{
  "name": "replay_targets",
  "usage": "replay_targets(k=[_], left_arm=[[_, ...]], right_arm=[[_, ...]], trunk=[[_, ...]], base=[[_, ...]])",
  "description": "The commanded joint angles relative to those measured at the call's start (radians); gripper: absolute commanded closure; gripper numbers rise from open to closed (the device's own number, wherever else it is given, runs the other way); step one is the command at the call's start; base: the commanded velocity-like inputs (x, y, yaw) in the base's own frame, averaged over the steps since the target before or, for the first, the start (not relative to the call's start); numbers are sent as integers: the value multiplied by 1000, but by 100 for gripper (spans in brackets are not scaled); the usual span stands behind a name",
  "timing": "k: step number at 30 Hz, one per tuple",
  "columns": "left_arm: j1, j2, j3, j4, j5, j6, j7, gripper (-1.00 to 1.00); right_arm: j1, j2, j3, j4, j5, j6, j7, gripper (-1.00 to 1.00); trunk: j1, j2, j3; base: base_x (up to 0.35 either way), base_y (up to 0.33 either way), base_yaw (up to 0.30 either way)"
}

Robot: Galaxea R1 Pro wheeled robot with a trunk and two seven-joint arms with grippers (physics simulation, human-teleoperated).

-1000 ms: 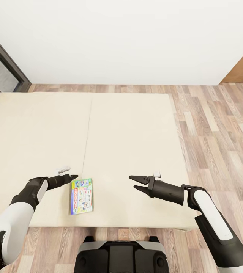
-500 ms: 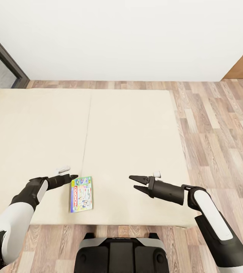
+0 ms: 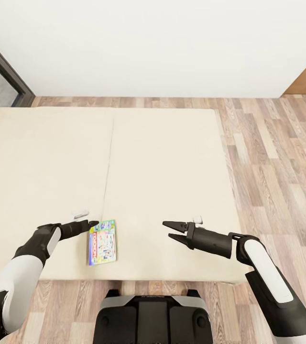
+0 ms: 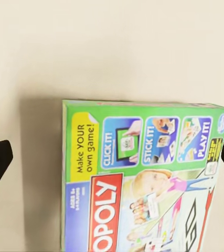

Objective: Put all the toys in the child's room - the three board games (two on the bed and one on the table), the two jigsaw puzzles on the table, and the tennis ball on the table - inside the toy box on the table in the child's room.

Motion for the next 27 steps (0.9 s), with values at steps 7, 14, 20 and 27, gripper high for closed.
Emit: replay_targets(k=[7,14,20,27], left_arm=[[-1,-1,7,6,-6,7,-6,-100],[-1,-2,7,81,-7,-58,-5,-100],[-1,-2,7,114,-7,-79,-5,-100],[-1,-3,7,120,-7,-83,-7,-100]], right_arm=[[-1,-1,1,-1,-3,2,-2,-100],[-1,0,1,0,-2,2,-3,-100],[-1,0,1,1,-2,2,-4,-100],[-1,1,1,2,-2,2,-4,-100]], trunk=[[0,-2,-13],[0,-2,-24],[0,-2,-34],[0,-2,-46]], base=[[0,0,0],[0,0,0],[0,0,0],[0,0,0]])
